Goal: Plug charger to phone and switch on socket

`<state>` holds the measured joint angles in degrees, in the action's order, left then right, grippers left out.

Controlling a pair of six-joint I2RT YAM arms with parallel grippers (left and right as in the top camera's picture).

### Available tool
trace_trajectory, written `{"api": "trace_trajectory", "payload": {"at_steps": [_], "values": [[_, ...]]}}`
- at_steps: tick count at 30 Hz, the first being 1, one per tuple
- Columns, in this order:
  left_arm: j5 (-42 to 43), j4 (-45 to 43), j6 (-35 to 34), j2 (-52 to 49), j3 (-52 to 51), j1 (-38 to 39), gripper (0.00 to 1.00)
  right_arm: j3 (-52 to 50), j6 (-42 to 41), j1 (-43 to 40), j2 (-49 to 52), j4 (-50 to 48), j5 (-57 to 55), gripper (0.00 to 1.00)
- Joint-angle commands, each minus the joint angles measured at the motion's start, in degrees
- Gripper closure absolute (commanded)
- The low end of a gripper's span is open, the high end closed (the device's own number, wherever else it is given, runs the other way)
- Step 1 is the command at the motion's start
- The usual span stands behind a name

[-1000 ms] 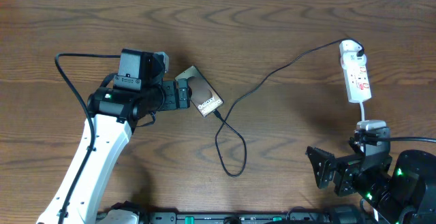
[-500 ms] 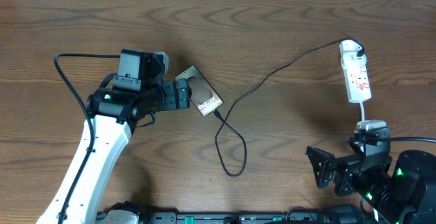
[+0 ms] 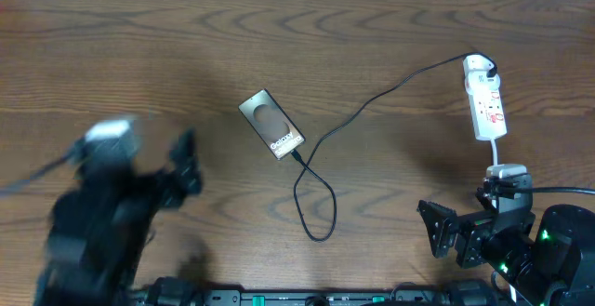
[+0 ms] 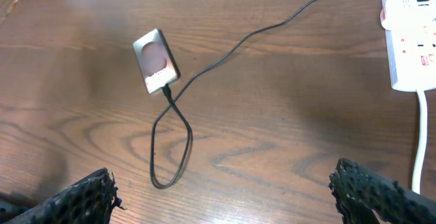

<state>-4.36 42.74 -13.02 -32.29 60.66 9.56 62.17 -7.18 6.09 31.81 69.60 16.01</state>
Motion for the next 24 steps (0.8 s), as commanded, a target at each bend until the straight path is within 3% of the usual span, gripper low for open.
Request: {"api": "trace_trajectory", "payload": {"at_steps": [1, 11, 24], "values": [[-5.8, 1.2, 1.9, 6.9, -2.1, -3.5, 0.02, 0.1, -0.5, 0.3, -0.2, 0.1, -0.2, 0.01], [-3.1, -0.6, 3.0, 14.8, -14.7, -11.8, 0.02, 0.1, -0.5, 0.3, -0.2, 0.1, -0.2, 0.01], [2.3, -24.4, 2.9, 28.7, -41.5, -13.1, 0.02, 0.1, -0.5, 0.3, -0.2, 0.1, -0.2, 0.01]]}}
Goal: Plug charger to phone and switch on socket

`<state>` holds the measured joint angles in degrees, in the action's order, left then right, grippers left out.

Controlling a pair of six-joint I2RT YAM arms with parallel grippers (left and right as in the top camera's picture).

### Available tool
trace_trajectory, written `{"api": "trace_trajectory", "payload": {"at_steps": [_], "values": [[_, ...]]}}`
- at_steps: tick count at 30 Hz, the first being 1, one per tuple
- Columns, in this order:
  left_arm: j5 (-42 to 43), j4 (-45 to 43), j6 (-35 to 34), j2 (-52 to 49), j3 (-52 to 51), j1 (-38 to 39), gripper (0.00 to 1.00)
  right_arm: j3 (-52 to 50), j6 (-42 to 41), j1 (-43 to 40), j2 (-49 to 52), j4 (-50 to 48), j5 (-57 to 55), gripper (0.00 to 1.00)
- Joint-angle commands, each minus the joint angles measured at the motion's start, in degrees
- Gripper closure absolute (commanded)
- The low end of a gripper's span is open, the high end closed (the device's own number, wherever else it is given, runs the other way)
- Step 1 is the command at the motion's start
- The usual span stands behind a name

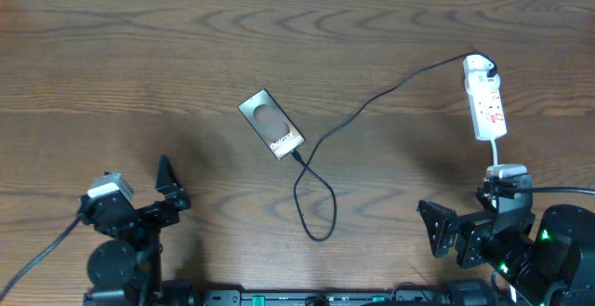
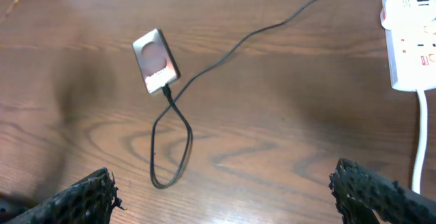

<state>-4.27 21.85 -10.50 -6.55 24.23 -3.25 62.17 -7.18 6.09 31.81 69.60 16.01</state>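
The small silver phone [image 1: 271, 125] lies face up mid-table, also in the right wrist view [image 2: 155, 60]. A black charger cable [image 1: 316, 222] meets the phone's lower end, loops toward the front, then runs right to the white socket strip [image 1: 484, 101], seen too at the right edge [image 2: 409, 40]. My left gripper [image 1: 171, 183] sits low at the front left, fingers apart, nothing in it. At the front right, below the strip, my right gripper [image 1: 435, 230] is open wide and empty, its midpoint [image 2: 225, 197] above bare wood.
A white cord [image 1: 497, 153] leads from the strip's near end toward my right arm. The dark wooden table [image 1: 112, 55] stretches bare to the left and back of the phone.
My left arm was a blurred mass higher at the left side; it now rests still, drawn back to the front left edge. The right arm, phone, cable and strip are unchanged.
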Motion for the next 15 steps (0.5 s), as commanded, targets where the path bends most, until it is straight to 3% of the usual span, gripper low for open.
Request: {"api": "trace_trajectory", "payload": {"at_steps": [1, 8, 15], "values": [[2.4, -5.4, 0.0, 3.9, -7.0, -0.3, 0.02, 0.1, -0.5, 0.3, -0.2, 0.1, -0.2, 0.01], [2.4, -15.1, -3.7, 6.4, -17.5, -0.3, 0.02, 0.1, -0.5, 0.3, -0.2, 0.1, -0.2, 0.01], [2.6, -16.2, -4.3, 6.4, -23.3, -0.3, 0.02, 0.1, -0.5, 0.3, -0.2, 0.1, -0.2, 0.01]]}}
